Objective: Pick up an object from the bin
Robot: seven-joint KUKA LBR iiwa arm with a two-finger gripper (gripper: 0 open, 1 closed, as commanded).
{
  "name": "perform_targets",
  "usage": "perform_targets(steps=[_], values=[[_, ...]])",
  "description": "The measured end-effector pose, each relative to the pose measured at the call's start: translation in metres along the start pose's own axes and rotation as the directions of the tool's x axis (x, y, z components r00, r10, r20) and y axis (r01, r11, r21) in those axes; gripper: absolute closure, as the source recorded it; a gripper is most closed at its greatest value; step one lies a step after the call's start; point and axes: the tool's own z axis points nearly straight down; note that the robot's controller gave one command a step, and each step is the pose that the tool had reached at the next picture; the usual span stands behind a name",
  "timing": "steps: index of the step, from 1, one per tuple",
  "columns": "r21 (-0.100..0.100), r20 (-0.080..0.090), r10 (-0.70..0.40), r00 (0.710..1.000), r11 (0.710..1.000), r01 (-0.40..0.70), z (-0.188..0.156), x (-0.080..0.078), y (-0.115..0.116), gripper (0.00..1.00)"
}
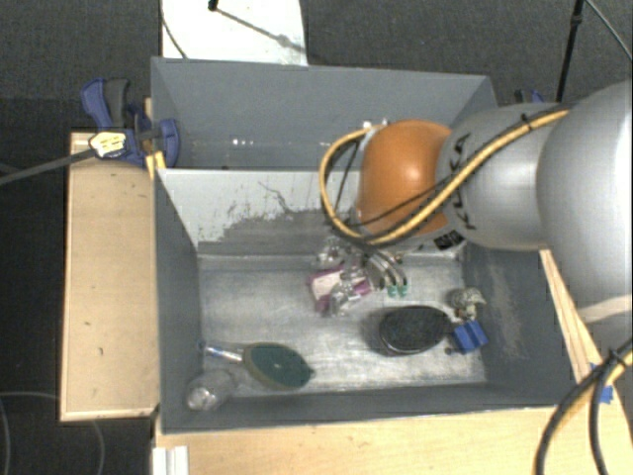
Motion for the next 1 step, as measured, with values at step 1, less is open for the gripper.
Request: perform_targets(steps=[1], values=[[0.003, 0.005, -0.376, 0.927, 0.927, 0.376, -0.1683, 0.0285, 0.0075, 1.00]])
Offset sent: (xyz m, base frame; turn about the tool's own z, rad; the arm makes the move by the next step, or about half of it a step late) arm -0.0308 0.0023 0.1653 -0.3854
